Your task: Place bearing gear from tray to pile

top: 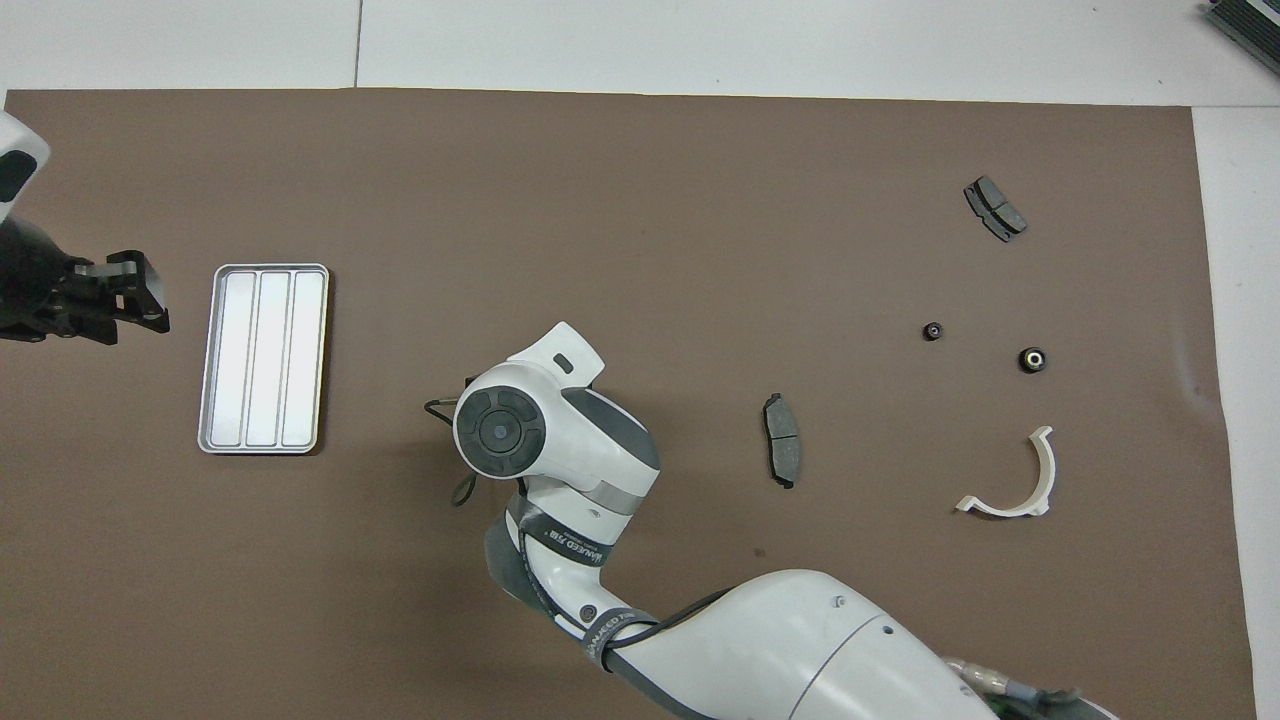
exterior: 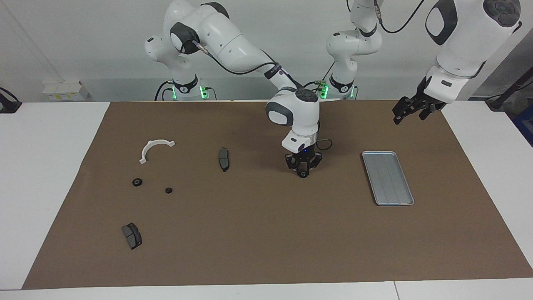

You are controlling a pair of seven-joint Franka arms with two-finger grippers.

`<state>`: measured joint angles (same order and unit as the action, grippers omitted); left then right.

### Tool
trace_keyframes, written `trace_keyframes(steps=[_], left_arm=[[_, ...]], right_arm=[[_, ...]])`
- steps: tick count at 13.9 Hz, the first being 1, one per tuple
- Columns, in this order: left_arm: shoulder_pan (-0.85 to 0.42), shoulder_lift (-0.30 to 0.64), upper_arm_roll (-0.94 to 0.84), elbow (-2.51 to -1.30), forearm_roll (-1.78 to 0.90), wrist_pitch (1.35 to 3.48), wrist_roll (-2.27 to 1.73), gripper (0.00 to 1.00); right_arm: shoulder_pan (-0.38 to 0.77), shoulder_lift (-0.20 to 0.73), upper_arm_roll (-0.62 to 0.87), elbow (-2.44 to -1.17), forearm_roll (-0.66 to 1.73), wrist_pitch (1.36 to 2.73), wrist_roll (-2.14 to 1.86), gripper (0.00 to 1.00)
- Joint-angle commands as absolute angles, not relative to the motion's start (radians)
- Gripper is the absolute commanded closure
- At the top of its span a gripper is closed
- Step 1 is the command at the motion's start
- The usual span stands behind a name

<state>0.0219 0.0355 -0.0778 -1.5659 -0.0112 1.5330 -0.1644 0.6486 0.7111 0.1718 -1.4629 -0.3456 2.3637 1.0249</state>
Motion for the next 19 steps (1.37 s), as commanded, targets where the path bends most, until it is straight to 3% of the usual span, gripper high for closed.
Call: trace_keyframes(steps=[1,7,11,15,19], left_arm=[[0.023,-0.005,-0.08,-1.582,-0.002,1.505,-0.144,0.0],[0.021,-0.02,-0.086,-1.583,0.0,1.505,-0.146,0.0],[0.023,-0.032,-0.086,-1.635,0.018,1.575,-0.137,0.0],[0.028,-0.025,-0.086,-1.686,0.018,1.638,-0.135,0.0],[0.035,0.02,-0.086,-1.677,0.017,1.675,-0.135,0.0]], right_arm=[[0.641,0.713,0.163,-1.437,-0.383,2.359,1.048,1.0],[0.54,0.618,0.156,-1.505,-0.383,2.353,1.049,1.0],[0.402,0.447,0.161,-1.69,-0.377,2.37,1.038,1.0],[0.333,0.269,0.164,-1.92,-0.365,2.384,1.032,1.0],[0.296,0.154,0.163,-2.084,-0.341,2.381,1.014,1.0]])
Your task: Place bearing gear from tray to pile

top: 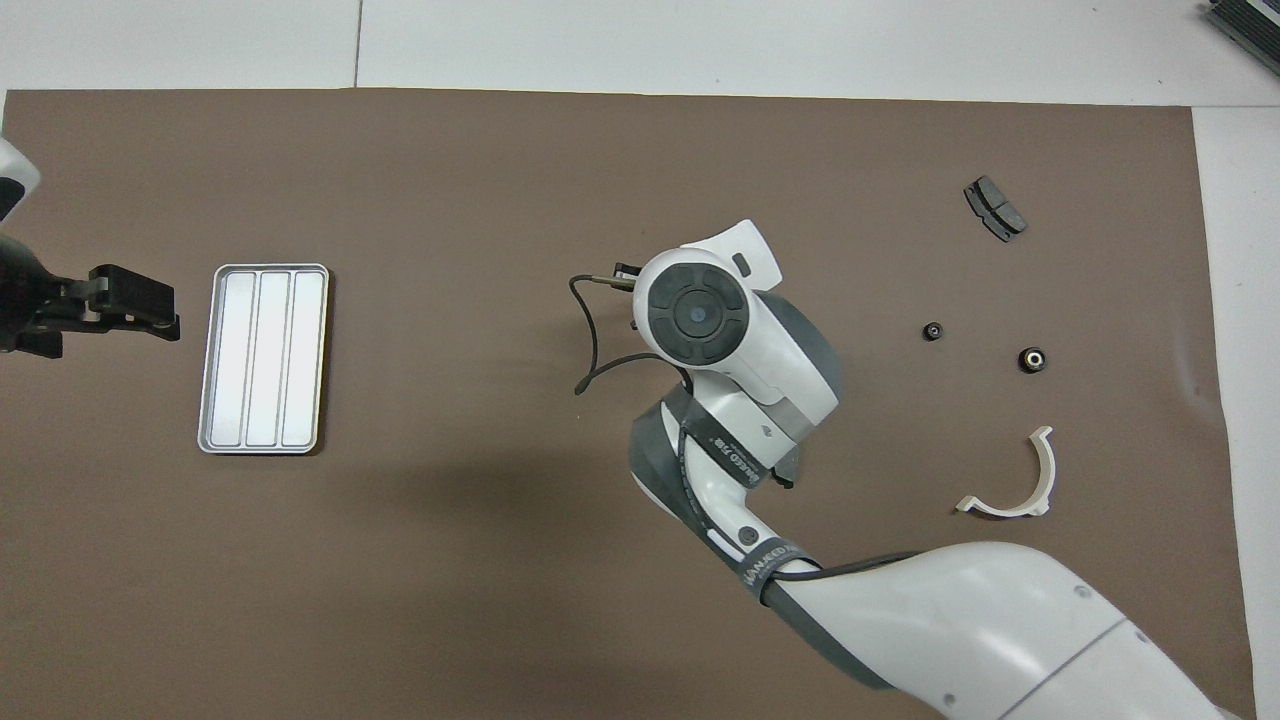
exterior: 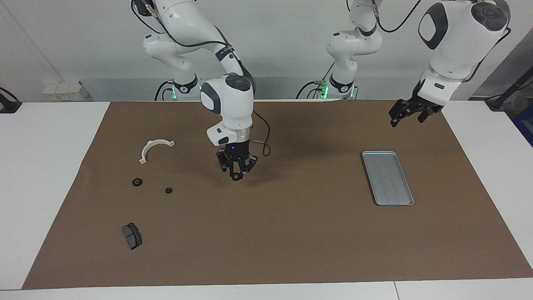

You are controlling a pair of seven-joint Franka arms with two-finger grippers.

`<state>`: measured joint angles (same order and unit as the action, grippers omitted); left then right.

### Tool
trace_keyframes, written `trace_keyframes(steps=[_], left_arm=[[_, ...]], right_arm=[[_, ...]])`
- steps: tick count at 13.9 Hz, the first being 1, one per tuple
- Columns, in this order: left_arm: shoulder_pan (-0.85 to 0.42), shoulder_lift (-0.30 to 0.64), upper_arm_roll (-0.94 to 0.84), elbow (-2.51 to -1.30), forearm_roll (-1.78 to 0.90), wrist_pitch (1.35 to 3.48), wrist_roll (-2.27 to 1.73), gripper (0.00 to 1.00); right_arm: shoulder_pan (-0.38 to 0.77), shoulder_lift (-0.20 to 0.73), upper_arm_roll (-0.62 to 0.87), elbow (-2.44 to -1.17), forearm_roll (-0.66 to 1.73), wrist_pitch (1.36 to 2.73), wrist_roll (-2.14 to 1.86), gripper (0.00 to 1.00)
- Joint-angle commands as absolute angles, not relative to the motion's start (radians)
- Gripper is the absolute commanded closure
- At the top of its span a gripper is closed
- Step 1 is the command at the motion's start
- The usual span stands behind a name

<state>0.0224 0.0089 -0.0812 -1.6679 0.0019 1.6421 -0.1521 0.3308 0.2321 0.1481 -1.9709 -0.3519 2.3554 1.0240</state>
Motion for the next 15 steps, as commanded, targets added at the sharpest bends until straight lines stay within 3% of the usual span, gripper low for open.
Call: trace_keyframes(steps=[1,7,8,9,13,14,15], left_arm=[[0.037,0.031,-0.086,-1.672,0.018,1.681,-0.135,0.0],[0.028,0.038,-0.084,-1.683,0.02,1.697,-0.137,0.0],[0.028,0.038,-0.084,-1.686,0.02,1.697,-0.137,0.0],[0.025,0.038,-0.084,-1.686,0.02,1.697,-0.137,0.0],[-0.037,0.038,-0.086,-1.684,0.018,1.706,-0.149,0.0],[-0.05,0.038,-0.084,-1.681,0.018,1.704,-0.15,0.0],[-0.049,0.038,-0.084,-1.678,0.018,1.706,-0.15,0.0]], right_arm=[[0.275,0.137,0.164,-2.109,-0.341,2.373,0.994,1.0],[0.158,0.075,0.164,-2.256,-0.204,2.372,0.778,1.0],[0.152,0.071,0.163,-2.273,-0.187,2.372,0.752,0.99],[0.141,0.06,0.163,-2.293,-0.186,2.372,0.729,0.89],[0.083,0.035,0.163,-2.348,-0.183,2.347,0.644,0.86],[0.071,0.034,0.164,-2.349,-0.178,2.321,0.621,0.81],[0.068,0.032,0.163,-2.347,-0.148,2.309,0.597,0.51]])
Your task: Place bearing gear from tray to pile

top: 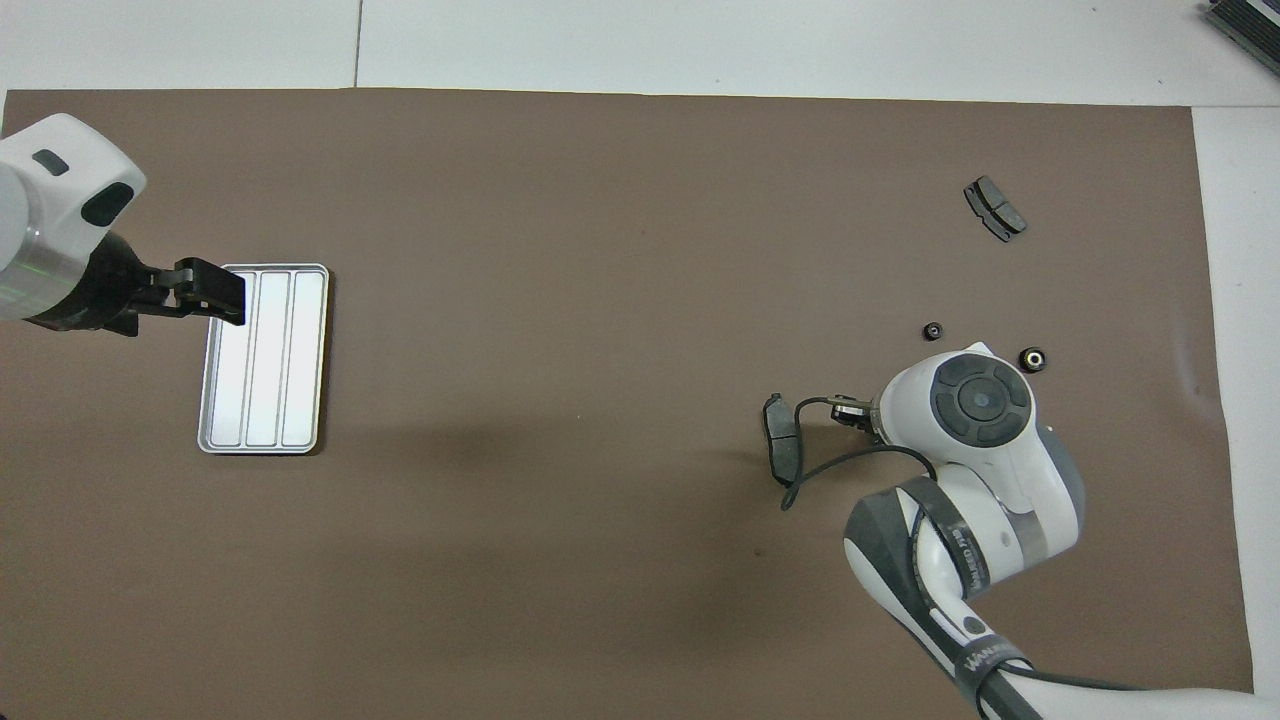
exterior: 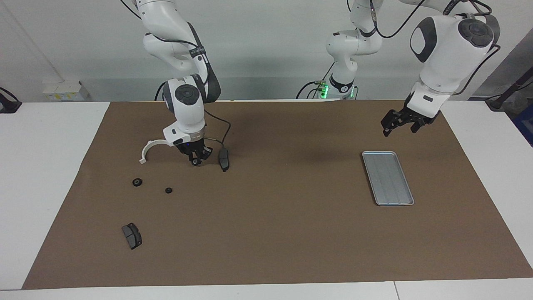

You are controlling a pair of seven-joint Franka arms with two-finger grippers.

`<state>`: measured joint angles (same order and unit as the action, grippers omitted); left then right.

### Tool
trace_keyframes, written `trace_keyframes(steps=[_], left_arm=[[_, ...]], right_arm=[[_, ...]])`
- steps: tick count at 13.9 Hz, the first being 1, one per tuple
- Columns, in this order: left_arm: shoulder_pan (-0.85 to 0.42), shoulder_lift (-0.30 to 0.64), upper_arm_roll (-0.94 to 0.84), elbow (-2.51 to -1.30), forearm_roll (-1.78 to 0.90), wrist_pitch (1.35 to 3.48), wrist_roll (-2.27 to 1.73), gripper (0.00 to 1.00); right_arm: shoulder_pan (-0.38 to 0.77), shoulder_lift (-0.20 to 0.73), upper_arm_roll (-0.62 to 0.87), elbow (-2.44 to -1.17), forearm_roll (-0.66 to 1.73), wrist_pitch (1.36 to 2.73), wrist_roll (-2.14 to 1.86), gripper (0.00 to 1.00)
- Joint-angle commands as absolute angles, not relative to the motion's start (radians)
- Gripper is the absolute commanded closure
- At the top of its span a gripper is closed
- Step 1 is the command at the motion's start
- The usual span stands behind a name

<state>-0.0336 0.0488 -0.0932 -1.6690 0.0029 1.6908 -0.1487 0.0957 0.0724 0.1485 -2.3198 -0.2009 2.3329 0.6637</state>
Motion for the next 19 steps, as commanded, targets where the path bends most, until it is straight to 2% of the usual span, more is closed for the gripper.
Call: trace_keyframes(steps=[1,2,8,14,19], left_arm=[[-0.038,0.041,-0.084,-1.674,0.018,1.709,-0.147,0.0],[-0.031,0.041,-0.078,-1.667,0.018,1.709,-0.146,0.0],[0.04,0.043,-0.075,-1.671,0.018,1.709,-0.149,0.0],[0.038,0.04,-0.075,-1.68,0.018,1.747,-0.05,0.0],[0.038,0.04,-0.075,-1.684,0.018,1.752,-0.005,0.0]], right_arm=[[0.06,0.032,0.163,-2.342,-0.123,2.304,0.566,0.06],[0.048,0.034,0.163,-2.333,-0.103,2.289,0.543,0.0],[0.031,0.029,0.16,-2.105,-0.086,2.081,0.468,0.0],[-0.078,0.029,0.156,-1.788,-0.006,1.858,0.264,0.0],[-0.114,0.028,0.147,-1.691,-0.006,1.807,0.167,0.0]])
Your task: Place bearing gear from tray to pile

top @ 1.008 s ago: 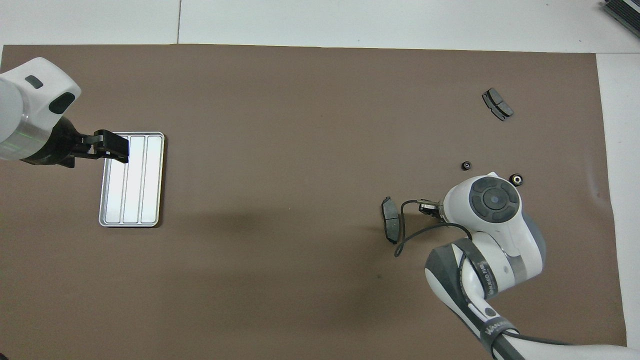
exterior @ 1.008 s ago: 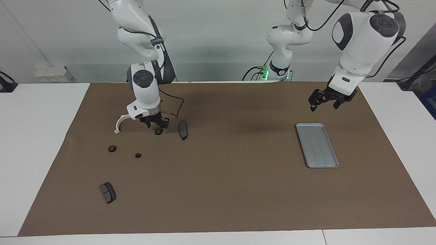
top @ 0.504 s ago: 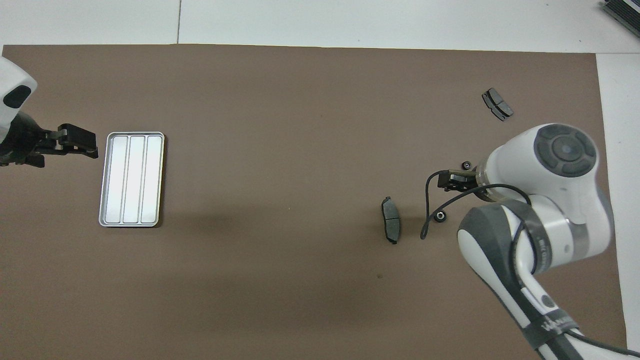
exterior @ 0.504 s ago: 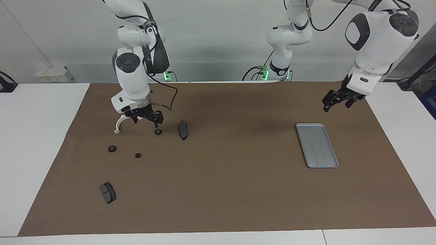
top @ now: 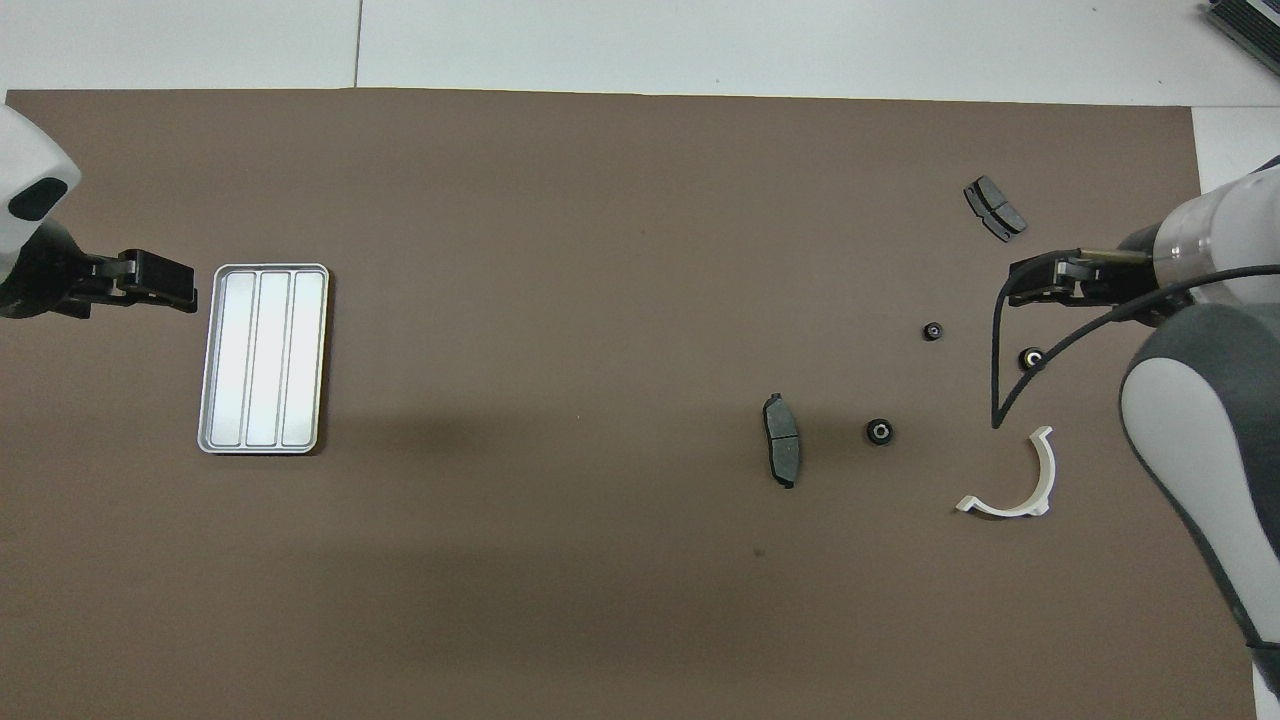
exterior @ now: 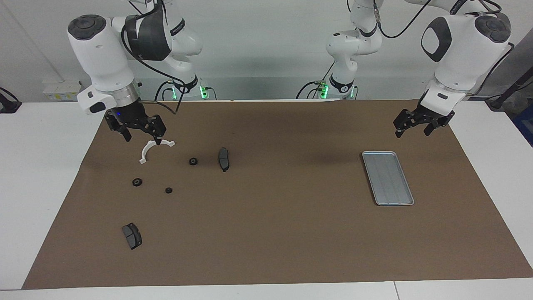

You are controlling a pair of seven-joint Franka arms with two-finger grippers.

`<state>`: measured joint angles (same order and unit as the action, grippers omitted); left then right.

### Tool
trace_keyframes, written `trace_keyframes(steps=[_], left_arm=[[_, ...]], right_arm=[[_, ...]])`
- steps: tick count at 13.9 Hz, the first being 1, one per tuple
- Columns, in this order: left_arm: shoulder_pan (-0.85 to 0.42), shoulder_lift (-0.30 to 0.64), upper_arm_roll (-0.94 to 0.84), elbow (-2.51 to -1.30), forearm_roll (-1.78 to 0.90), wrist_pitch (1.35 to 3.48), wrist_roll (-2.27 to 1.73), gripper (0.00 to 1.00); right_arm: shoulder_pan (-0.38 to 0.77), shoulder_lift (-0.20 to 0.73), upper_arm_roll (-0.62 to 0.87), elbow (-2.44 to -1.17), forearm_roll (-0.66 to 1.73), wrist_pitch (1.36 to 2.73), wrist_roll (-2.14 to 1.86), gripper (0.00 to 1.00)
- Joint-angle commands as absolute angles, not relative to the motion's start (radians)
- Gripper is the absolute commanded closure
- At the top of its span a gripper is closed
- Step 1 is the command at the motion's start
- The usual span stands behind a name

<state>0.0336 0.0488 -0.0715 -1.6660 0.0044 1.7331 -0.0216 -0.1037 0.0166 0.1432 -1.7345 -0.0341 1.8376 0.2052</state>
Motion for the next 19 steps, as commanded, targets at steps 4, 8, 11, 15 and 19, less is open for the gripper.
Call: trace_keyframes(steps=[4,8,11,15,19], left_arm=[[0.04,0.037,-0.075,-1.687,0.017,1.752,-0.011,0.0],[0.038,0.035,-0.075,-1.687,0.017,1.75,-0.014,0.0],[0.038,0.029,-0.075,-1.687,0.017,1.747,-0.015,0.0],[0.038,0.02,-0.075,-1.686,0.017,1.744,-0.012,0.0],[0.038,0.0,-0.075,-1.686,0.017,1.735,-0.012,0.0]], right_arm=[[-0.117,0.035,0.146,-1.658,-0.018,1.796,0.166,0.0],[-0.144,0.026,0.146,-1.652,-0.02,1.804,0.166,0.0],[-0.138,0.02,0.12,-1.606,-0.021,1.732,0.158,0.0],[-0.058,0.066,0.046,-1.465,-0.023,1.629,0.14,0.0],[0.014,0.064,-0.022,-1.463,-0.02,1.562,0.141,0.0]])
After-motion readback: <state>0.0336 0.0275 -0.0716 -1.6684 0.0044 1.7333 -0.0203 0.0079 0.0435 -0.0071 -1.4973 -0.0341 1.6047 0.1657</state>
